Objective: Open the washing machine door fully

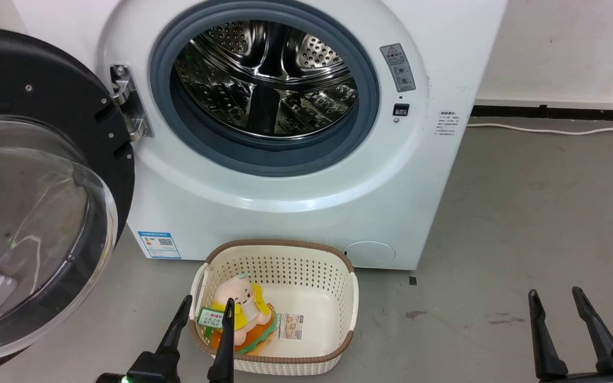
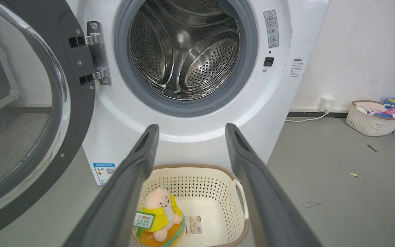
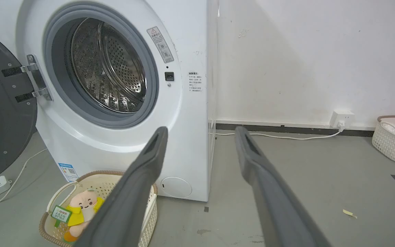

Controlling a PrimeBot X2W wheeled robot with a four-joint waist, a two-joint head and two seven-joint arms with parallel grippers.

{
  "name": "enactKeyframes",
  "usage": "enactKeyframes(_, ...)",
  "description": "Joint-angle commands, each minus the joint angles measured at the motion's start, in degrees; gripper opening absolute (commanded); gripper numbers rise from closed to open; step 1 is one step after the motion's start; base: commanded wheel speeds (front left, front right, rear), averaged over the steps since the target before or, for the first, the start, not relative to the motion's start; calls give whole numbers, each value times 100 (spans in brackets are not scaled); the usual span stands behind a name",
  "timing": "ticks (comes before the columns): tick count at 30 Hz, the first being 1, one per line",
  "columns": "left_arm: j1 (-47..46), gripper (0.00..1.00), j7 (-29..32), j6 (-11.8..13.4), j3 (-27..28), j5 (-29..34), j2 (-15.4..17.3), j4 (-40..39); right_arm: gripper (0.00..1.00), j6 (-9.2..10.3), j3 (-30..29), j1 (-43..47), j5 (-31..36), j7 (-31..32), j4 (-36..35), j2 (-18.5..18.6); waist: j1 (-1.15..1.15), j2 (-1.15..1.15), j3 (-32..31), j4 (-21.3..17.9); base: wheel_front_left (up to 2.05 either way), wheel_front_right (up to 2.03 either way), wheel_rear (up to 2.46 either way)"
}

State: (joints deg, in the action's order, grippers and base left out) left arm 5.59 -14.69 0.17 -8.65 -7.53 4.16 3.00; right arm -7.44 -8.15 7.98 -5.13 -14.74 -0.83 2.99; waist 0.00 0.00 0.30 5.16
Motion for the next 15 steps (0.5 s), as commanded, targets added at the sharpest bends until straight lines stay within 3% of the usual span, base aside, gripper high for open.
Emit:
enactKeyframes(1,21,100,-30,40,2,49,-26,14,100,-5,10,48,-7,-26,-5,-11,0,0,0,16,0,0,0)
enactKeyframes(15,12,100,-30,62,20,128,-57,31,100,-5,45,53,-3,-26,-11,-11,0,0,3,54,0,0,0)
